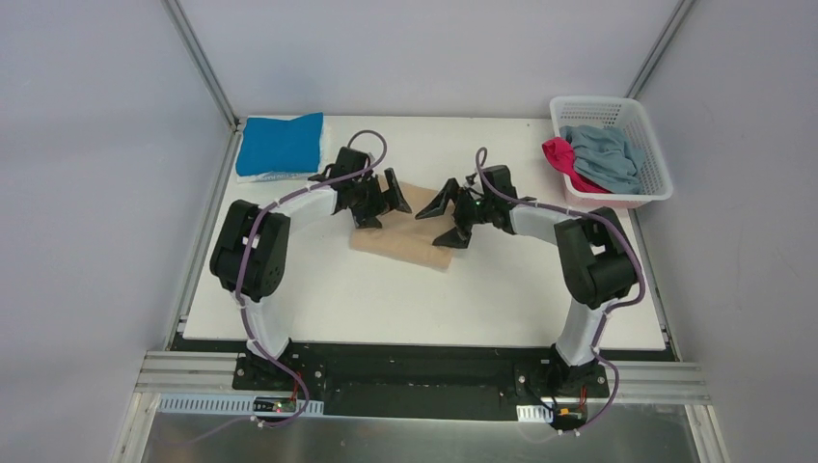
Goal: Fold and stack the t-shirts
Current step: Fold the long partially folded tshirt into a neat square, then put the neatly folded tshirt into the corner of the board with the left arm
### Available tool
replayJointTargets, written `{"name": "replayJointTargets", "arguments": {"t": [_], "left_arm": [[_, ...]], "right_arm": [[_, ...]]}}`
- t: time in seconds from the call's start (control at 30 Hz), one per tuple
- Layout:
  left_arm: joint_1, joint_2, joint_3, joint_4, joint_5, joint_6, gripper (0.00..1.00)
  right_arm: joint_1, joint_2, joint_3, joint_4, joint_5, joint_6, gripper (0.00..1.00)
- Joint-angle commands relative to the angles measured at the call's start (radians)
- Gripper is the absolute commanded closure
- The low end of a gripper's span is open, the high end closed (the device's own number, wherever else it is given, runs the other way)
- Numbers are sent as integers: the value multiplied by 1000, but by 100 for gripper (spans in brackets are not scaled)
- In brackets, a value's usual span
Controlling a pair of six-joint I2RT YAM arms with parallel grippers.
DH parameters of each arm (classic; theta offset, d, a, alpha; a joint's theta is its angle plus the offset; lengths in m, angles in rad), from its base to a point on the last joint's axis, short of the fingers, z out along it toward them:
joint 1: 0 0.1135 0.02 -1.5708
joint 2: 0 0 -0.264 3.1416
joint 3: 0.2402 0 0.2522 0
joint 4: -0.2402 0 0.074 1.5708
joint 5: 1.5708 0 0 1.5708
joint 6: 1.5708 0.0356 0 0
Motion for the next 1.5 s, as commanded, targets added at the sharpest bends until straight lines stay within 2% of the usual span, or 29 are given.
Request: {"name": "replayJointTargets", "arguments": {"t": [0.0,0.17,0.37,0.5,0.63,0.73,0.83,1.0,1.33,1.47], "left_arm": [[13,1,-120,56,37,-51,1],[14,-36,-231,63,-4,-66,1],[-2,-173,-403,80,-46,-125,1],[-21,-291,-442,77,-103,-119,1],[-48,-424,-423,36,-136,-42,1],[-56,-538,-427,-15,-217,6,1],[-49,-604,-423,-113,-386,19,1],[4,-564,-398,-165,-428,4,1],[19,-278,-285,-124,-320,9,2],[18,-203,-281,-117,-324,-6,11]], "right_arm": [[-46,26,-130,80,9,33,1],[-120,75,-229,79,39,-20,1],[-159,55,-227,56,60,-69,0],[-158,-62,-203,-58,99,-135,0],[-159,-210,-168,-209,135,-207,0],[-158,-324,-141,-326,211,-273,0],[-161,-430,-132,-405,341,-320,0],[-168,-579,-174,-451,512,-343,0],[-178,-718,-240,-530,571,-373,0],[-180,-741,-245,-553,590,-384,0]]}}
